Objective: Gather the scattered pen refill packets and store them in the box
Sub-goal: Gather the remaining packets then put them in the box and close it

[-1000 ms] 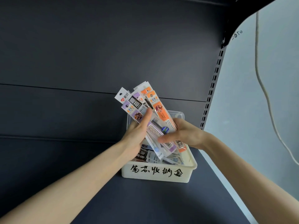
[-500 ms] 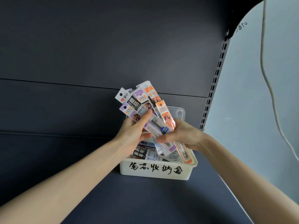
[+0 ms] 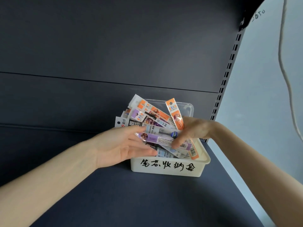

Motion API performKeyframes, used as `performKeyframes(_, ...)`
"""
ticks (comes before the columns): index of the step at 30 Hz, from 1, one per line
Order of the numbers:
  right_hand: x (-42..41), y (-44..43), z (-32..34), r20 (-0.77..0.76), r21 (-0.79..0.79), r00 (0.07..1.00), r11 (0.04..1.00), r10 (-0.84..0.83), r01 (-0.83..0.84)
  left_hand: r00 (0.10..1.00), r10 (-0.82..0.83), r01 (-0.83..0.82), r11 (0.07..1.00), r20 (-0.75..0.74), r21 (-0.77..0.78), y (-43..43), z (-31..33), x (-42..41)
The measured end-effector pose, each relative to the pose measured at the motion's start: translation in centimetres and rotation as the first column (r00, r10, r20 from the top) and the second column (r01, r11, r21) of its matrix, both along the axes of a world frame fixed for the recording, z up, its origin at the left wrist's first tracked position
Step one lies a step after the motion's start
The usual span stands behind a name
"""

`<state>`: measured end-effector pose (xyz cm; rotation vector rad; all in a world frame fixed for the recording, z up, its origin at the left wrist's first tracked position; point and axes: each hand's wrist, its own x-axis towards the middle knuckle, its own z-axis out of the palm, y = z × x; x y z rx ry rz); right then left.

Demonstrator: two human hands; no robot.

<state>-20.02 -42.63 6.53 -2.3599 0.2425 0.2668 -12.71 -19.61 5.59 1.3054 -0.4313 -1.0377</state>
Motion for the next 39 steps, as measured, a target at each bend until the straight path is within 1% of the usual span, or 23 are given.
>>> performKeyframes(1, 0.1, 0.0, 0.0, -0.019, -0.02, 1.0, 1.0, -0.002, 0.002, 0.994, -0.033, 0.023, 0.995, 0.101, 0.097, 0.4, 0.1, 0.1)
performKeyframes(2, 0.1, -0.1, -0.1, -0.037, -0.041, 0.999, 0.999, 0.001, -0.002, 0.969, -0.057, 0.009, 0.98, 0.239, 0.196, 0.9, 0.2, 0.3)
performKeyframes(3, 0.2, -0.1, -0.2, -0.053, -0.058, 0.999, 0.998, 0.003, -0.006, 0.912, -0.049, -0.06, 0.966, 0.407, 0.251, 1.2, 0.2, 0.5)
performKeyframes(4, 0.3, 0.0, -0.2, -0.064, -0.068, 0.998, 0.998, 0.006, -0.01, 0.821, 0.009, -0.175, 0.956, 0.571, 0.236, 1.3, 0.0, 1.0)
performKeyframes(5, 0.3, 0.1, -0.2, -0.074, -0.068, 0.997, 0.998, 0.013, -0.018, 0.705, 0.114, -0.309, 0.938, 0.7, 0.158, 1.4, -0.4, 1.6)
performKeyframes(6, 0.4, 0.1, -0.2, -0.085, -0.064, 0.996, 0.998, 0.021, -0.027, 0.577, 0.248, -0.439, 0.898, 0.778, 0.039, 1.3, -0.9, 2.3)
performKeyframes(7, 0.4, 0.2, -0.1, -0.095, -0.06, 0.995, 0.998, 0.029, -0.034, 0.451, 0.361, -0.53, 0.844, 0.816, -0.081, 1.0, -1.3, 2.7)
performKeyframes(8, 0.4, 0.3, 0.0, -0.109, -0.06, 0.993, 0.997, 0.037, -0.043, 0.377, 0.403, -0.573, 0.809, 0.834, -0.132, 0.7, -1.9, 3.0)
performKeyframes(9, 0.3, 0.3, 0.1, -0.124, -0.062, 0.991, 0.997, 0.047, -0.055, 0.379, 0.379, -0.573, 0.812, 0.844, -0.107, 0.2, -2.5, 3.1)
performKeyframes(11, 0.3, 0.4, 0.1, -0.148, -0.08, 0.987, 0.994, 0.066, -0.078, 0.5, 0.263, -0.495, 0.869, 0.825, 0.024, -0.8, -4.0, 2.9)
performKeyframes(12, 0.3, 0.4, 0.2, -0.158, -0.094, 0.985, 0.992, 0.073, -0.088, 0.531, 0.231, -0.45, 0.892, 0.815, 0.04, -1.3, -4.6, 2.8)
performKeyframes(13, 0.3, 0.5, 0.4, -0.168, -0.106, 0.982, 0.989, 0.081, -0.099, 0.527, 0.225, -0.414, 0.91, 0.82, 0.016, -1.6, -4.7, 2.3)
performKeyframes(16, 0.0, 0.5, 0.9, -0.207, -0.156, 0.973, 0.978, 0.105, -0.138, 0.446, 0.238, -0.354, 0.932, 0.863, -0.074, -2.4, -4.4, 1.2)
performKeyframes(18, 0.0, 0.9, 1.1, -0.235, -0.236, 0.967, 0.959, 0.101, -0.158, 0.43, 0.2, -0.325, 0.944, 0.881, -0.055, -2.7, -4.5, 0.6)
performKeyframes(21, 0.2, 1.7, 1.4, -0.25, -0.347, 0.958, 0.911, 0.14, -0.224, 0.38, 0.098, -0.303, 0.953, 0.92, 0.024, -3.2, -4.9, 0.0)
performKeyframes(23, 0.3, 2.2, 1.4, -0.231, -0.4, 0.963, 0.888, 0.143, -0.227, 0.387, 0.077, -0.316, 0.947, 0.919, 0.054, -3.4, -5.0, 0.3)
performKeyframes(26, 0.4, 2.3, 0.4, -0.182, -0.401, 0.975, 0.896, 0.127, -0.192, 0.4, 0.088, -0.314, 0.948, 0.912, 0.046, -3.4, -4.8, 1.2)
performKeyframes(29, 0.3, 1.9, -0.6, -0.121, -0.41, 0.987, 0.901, 0.102, -0.143, 0.415, 0.065, -0.282, 0.957, 0.907, 0.06, -3.5, -4.9, 1.9)
performKeyframes(32, -0.5, 1.8, -0.9, -0.011, -0.35, 0.998, 0.934, 0.069, -0.069, 0.391, 0.008, -0.266, 0.958, 0.92, 0.105, -3.7, -5.2, 2.4)
performKeyframes(34, -0.9, 1.9, -1.7, 0.01, -0.341, 0.997, 0.937, 0.082, -0.073, 0.374, -0.034, -0.266, 0.953, 0.927, 0.142, -3.7, -5.3, 2.5)
performKeyframes(35, -0.9, 2.0, -2.3, 0.003, -0.359, 0.995, 0.929, 0.101, -0.093, 0.359, -0.049, -0.269, 0.951, 0.932, 0.154, -3.7, -5.3, 2.3)
performKeyframes(37, -0.9, 2.3, -3.6, 0.012, -0.374, 0.992, 0.921, 0.125, -0.111, 0.294, -0.072, -0.264, 0.952, 0.953, 0.153, -3.7, -5.1, 1.8)
performKeyframes(39, -0.9, 2.5, -3.8, 0.091, -0.328, 0.989, 0.941, 0.118, -0.082, 0.224, -0.089, -0.268, 0.952, 0.97, 0.149, -3.8, -4.8, 1.4)
